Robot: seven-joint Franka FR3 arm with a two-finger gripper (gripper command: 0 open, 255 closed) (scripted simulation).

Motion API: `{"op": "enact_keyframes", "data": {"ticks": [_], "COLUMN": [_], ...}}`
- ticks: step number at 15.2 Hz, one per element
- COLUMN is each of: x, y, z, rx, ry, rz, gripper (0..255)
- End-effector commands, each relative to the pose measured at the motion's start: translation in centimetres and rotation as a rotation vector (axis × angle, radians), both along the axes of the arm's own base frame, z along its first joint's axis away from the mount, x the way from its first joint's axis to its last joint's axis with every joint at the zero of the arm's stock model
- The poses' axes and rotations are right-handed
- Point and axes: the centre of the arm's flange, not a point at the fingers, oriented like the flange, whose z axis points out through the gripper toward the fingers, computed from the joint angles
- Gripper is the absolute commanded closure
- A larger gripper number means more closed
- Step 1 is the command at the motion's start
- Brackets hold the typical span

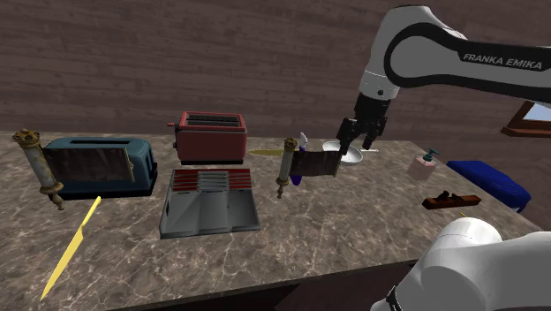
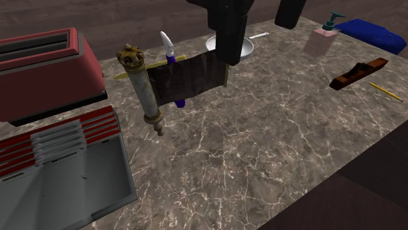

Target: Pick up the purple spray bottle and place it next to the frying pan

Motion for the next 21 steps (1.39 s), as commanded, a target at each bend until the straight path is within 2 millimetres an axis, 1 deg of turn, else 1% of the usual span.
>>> {"op": "enact_keyframes", "data": {"ticks": [1,11,21], "x": [0.0,11.1,22.0], "y": [0.0,-5.0,-10.6], "z": [0.0,-4.7,-9.2], "rx": [0.000,0.007,0.013], "ry": [0.000,-0.015,-0.029], "rz": [0.000,-0.061,-0.121], "gripper": [0,0,0]}}
